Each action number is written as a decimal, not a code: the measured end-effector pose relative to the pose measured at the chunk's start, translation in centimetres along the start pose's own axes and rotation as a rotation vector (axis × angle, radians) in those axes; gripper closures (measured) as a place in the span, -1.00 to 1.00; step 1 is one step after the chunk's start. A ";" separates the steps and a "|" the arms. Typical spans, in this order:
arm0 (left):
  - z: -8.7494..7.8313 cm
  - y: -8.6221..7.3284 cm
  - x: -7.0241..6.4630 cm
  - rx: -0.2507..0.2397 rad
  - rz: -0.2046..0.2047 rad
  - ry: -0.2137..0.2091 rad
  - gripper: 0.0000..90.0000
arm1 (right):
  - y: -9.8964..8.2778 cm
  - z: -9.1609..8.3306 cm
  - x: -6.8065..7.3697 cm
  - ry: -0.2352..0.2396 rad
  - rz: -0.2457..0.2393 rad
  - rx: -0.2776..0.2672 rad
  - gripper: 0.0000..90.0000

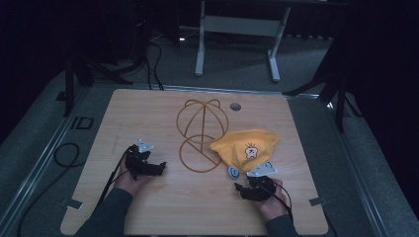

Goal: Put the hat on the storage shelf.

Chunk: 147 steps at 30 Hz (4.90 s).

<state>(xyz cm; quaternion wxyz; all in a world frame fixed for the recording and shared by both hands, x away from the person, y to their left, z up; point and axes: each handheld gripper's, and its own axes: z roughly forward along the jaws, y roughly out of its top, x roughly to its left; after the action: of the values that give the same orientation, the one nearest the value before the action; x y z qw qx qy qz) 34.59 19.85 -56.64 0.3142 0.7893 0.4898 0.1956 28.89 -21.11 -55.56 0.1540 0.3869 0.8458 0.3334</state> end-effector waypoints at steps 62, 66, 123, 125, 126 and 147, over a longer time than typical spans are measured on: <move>0.0 0.0 0.0 -0.001 0.000 0.000 -1.00 | 6.7 2.7 0.0 0.009 -0.270 0.250 0.80; 0.0 0.0 0.0 -0.001 0.000 0.000 -1.00 | 6.9 2.2 -0.6 0.029 -0.266 0.257 0.83; 0.0 0.0 0.0 0.001 0.000 -0.002 -1.00 | 13.4 -10.1 -5.1 -0.039 -0.338 0.210 0.82; 0.0 0.0 0.0 0.001 0.000 -0.002 -1.00 | 13.8 -10.5 -5.1 -0.043 -0.345 0.209 0.82; 0.0 0.0 0.0 0.001 0.000 -0.002 -1.00 | 14.0 -10.8 -5.2 -0.044 -0.347 0.208 0.82; 0.0 0.0 0.0 0.000 -0.002 -0.002 -1.00 | 17.6 -10.6 -4.1 -0.022 -0.429 0.225 0.76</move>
<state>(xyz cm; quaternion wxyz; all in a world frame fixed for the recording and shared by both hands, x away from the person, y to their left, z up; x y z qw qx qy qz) 34.59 19.85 -56.63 0.3150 0.7890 0.4903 0.1946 35.77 -20.54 -35.78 0.1866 0.2169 0.9386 0.1926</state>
